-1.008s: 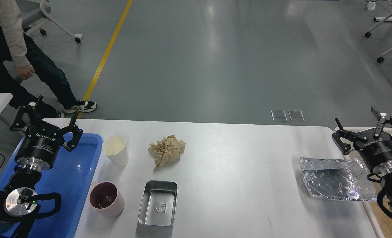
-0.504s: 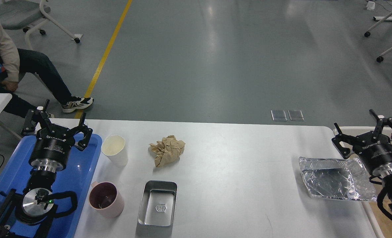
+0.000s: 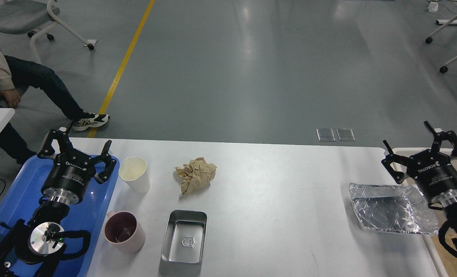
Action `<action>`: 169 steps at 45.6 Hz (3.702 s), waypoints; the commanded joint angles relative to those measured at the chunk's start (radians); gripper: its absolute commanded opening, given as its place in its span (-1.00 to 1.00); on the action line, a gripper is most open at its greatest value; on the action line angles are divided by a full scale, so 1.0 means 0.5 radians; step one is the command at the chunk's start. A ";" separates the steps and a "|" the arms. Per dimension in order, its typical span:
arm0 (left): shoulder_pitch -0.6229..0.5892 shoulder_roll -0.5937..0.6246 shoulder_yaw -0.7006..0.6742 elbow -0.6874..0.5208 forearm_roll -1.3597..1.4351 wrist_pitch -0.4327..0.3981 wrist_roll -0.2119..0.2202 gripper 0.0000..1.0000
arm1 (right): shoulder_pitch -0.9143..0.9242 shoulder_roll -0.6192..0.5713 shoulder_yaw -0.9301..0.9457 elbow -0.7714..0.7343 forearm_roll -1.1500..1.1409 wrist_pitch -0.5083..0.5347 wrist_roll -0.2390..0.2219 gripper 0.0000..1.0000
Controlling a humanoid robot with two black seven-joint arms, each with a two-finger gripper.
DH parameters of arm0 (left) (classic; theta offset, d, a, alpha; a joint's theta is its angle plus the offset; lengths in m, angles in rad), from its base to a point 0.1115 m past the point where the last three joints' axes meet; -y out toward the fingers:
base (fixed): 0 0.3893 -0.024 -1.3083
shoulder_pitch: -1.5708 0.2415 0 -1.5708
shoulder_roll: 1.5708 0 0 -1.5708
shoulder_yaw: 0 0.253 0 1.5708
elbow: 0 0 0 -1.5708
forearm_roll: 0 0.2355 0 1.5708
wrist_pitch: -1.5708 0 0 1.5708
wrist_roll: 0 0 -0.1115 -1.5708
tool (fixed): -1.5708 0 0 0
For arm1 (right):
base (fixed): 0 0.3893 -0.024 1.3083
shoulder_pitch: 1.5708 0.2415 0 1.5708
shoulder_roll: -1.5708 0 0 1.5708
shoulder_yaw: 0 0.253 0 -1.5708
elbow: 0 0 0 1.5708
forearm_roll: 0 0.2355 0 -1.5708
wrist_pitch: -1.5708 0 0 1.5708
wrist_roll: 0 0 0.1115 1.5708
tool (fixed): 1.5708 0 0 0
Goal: Tidy desktop
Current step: 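Move the left gripper down toward the pink mug near the tray, then reach the left gripper to the pink mug and grasp its rim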
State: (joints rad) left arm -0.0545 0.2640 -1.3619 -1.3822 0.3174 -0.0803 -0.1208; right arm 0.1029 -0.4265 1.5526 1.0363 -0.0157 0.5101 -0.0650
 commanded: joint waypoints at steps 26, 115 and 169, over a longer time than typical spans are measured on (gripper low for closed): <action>0.017 1.383 0.564 -0.135 0.344 0.142 -0.050 0.93 | -0.016 -0.003 0.024 -0.020 -0.361 0.004 -0.002 1.00; -0.004 1.620 1.454 -0.377 1.635 0.041 0.061 0.92 | -0.055 -0.101 0.027 -0.011 -0.515 0.001 -0.014 1.00; -0.406 1.242 1.935 -0.083 1.635 0.010 0.180 0.00 | -0.083 -0.104 0.046 -0.017 -0.515 0.001 -0.011 1.00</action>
State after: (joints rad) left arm -0.2492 0.9025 -0.4080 -1.4299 1.1348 -0.0744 -0.0314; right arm 0.0659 -0.4784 1.5739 1.0279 -0.2731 0.5108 -0.0710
